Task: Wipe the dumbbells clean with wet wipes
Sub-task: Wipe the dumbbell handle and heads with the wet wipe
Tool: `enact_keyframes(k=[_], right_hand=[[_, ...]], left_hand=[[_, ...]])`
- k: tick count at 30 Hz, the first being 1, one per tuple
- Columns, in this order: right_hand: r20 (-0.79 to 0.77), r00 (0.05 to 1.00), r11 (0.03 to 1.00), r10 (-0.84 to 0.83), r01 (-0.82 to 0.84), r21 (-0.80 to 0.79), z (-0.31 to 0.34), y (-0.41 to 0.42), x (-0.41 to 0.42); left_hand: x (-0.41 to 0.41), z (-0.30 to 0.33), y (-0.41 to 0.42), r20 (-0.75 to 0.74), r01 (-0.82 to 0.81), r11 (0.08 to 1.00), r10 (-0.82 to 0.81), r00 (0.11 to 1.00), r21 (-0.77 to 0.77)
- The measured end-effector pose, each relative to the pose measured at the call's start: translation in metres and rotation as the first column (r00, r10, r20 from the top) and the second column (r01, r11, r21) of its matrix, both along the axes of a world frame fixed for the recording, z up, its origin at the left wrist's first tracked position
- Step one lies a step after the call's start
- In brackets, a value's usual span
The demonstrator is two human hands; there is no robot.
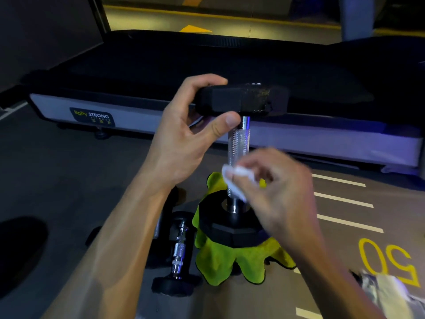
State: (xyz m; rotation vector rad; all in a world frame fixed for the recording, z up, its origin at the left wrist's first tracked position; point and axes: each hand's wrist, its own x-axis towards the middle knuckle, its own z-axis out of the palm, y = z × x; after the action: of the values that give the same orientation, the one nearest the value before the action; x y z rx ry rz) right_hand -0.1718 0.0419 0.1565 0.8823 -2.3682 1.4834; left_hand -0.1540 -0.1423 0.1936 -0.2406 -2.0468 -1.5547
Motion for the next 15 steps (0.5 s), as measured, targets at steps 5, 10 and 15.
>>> enact_keyframes(k=[5,10,15], right_hand=[[0.001,0.987,0.965,-0.159,0.156,-0.209,0.005,-0.017,-0.012],[0.037,0.978,0.957,-0.207,0.21,-0.202,0.002,-0.017,-0.003],[-0.187,0.947,0.944,-0.262,0.211,-0.255,0.014,-0.017,-0.022]], left_hand=[[-0.002,-0.001,-0.004,0.001,-0.006,1.0,0.006,1.0,-0.012],[-0.006,-0.002,-0.005,-0.002,-0.015,1.0,0.015,1.0,-0.005],[-0.008,-0.003,-0.004,-0.005,-0.003,1.0,0.003,1.0,-0.003]])
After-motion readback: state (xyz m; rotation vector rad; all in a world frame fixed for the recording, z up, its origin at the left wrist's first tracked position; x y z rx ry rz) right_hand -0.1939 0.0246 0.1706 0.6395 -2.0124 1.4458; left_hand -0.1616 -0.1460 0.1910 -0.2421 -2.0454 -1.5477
